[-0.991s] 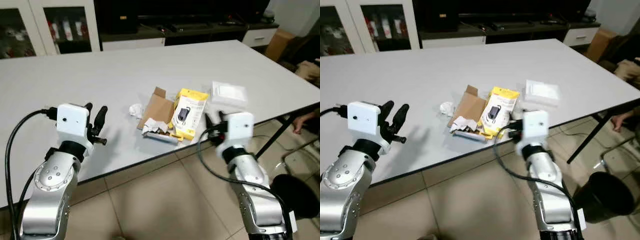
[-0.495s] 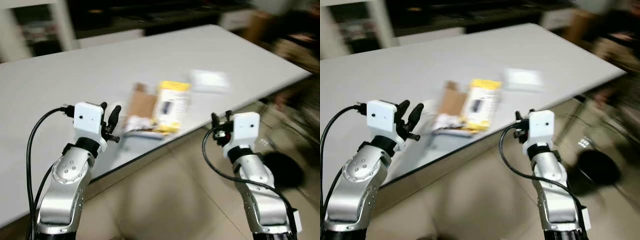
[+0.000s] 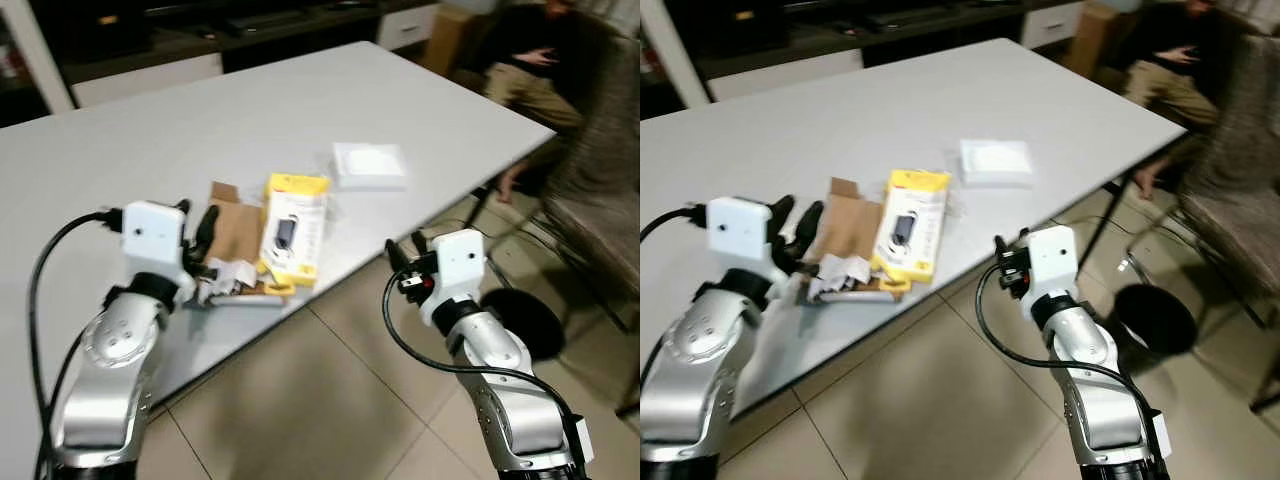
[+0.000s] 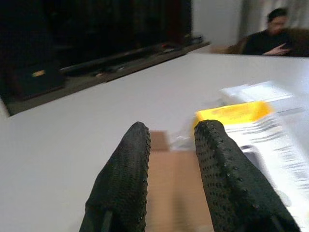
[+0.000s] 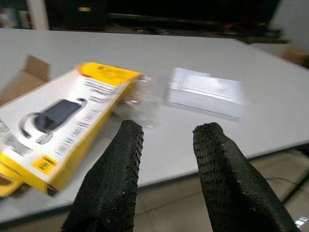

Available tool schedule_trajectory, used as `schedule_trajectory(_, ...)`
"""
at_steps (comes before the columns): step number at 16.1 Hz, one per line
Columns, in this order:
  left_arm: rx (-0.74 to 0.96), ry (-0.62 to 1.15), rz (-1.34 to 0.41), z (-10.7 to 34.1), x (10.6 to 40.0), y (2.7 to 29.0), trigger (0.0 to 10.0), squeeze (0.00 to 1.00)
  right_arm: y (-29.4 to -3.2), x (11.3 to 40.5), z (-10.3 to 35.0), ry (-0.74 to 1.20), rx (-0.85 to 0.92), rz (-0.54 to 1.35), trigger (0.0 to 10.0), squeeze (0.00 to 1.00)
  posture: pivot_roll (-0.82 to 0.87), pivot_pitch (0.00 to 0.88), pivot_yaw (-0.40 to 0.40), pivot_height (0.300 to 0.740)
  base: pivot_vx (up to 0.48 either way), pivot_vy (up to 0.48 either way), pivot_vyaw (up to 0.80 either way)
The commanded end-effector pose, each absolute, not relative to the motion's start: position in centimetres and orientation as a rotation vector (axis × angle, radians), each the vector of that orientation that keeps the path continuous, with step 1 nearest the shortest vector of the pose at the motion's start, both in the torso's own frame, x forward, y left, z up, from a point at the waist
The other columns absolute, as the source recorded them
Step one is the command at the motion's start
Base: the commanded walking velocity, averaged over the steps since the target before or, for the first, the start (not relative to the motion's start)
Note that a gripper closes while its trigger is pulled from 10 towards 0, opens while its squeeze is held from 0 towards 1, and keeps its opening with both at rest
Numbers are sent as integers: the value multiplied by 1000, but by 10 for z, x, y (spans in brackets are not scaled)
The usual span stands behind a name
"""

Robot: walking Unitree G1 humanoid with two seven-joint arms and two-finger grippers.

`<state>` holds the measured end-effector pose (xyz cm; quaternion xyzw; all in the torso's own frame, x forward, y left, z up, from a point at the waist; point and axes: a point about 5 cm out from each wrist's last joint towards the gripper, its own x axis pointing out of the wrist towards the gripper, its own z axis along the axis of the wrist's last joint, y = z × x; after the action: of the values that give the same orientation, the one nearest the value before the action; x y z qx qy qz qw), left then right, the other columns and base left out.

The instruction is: Picking trash to rubbish bin

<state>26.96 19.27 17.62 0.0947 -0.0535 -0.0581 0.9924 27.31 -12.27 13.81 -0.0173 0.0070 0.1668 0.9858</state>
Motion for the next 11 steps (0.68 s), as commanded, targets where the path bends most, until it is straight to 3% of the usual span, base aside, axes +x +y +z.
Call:
schedule_trajectory(1, 197, -110, -105, 177, 266, 195, 10000, 0, -123, 272, 138, 32, -32, 358, 10000, 0, 58, 41, -77, 740, 352, 0, 0)
schedule_trajectory(11, 212, -84, -92, 177, 254, 203, 10000, 0, -113, 268, 130, 50, -33, 414, 10000, 0, 98, 33, -80, 740, 350, 0, 0)
